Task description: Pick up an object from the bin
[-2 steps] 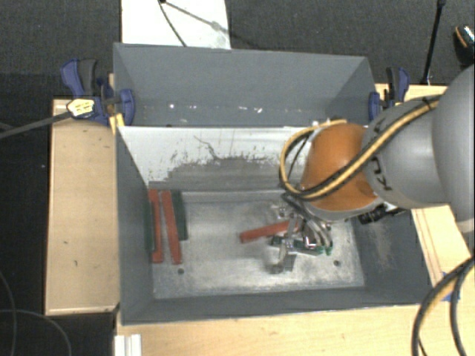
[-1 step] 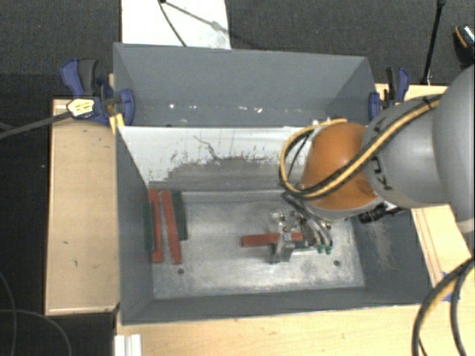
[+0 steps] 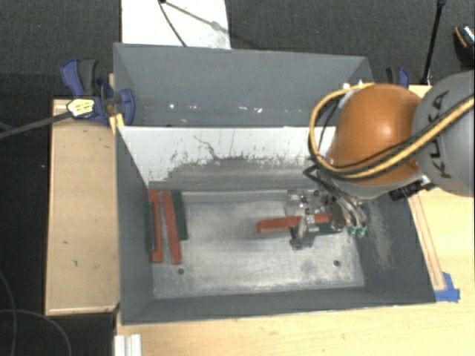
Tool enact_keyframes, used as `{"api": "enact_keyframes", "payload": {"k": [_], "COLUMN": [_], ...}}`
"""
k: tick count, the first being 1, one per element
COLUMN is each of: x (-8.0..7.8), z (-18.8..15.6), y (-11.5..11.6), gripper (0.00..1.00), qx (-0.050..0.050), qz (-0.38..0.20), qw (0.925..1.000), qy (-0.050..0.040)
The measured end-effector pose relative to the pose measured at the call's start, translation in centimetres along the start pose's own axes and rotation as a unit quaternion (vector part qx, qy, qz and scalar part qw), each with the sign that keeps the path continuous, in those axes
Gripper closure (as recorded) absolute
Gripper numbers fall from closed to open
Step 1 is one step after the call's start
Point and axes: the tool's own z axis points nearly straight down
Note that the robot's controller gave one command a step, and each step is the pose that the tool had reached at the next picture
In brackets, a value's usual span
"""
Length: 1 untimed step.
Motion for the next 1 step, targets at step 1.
{"api": "enact_keyframes", "payload": {"k": [1], "x": [1.38], "z": [-7.46], "y": [-2.15], "gripper": [1.0], "qx": [0.0], "qz": [-0.184], "qw": [0.9829], "qy": [0.001]}}
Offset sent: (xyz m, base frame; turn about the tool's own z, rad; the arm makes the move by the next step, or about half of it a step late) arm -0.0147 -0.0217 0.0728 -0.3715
